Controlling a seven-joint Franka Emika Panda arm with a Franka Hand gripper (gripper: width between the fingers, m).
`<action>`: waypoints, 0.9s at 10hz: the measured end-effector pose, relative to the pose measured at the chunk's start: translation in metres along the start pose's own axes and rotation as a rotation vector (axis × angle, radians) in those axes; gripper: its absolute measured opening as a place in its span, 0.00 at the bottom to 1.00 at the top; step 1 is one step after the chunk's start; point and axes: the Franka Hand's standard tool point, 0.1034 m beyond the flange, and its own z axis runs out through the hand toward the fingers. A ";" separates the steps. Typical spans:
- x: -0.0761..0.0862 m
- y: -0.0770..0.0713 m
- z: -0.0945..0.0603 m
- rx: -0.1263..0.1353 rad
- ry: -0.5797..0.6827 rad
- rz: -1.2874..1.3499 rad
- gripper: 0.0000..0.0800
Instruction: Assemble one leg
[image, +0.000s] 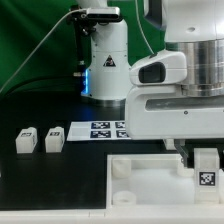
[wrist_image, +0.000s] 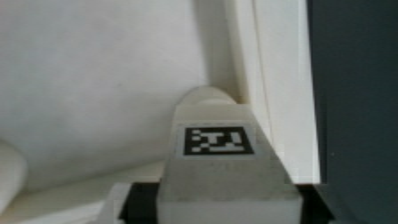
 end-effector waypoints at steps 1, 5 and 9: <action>0.000 -0.001 0.000 -0.004 0.003 0.236 0.36; 0.001 0.000 0.001 0.022 -0.026 1.038 0.36; -0.003 -0.003 0.003 0.020 -0.077 1.353 0.37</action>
Offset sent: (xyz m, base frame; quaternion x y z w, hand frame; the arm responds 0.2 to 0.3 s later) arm 0.0555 0.0092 0.0251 0.1070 0.0295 0.4771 0.8718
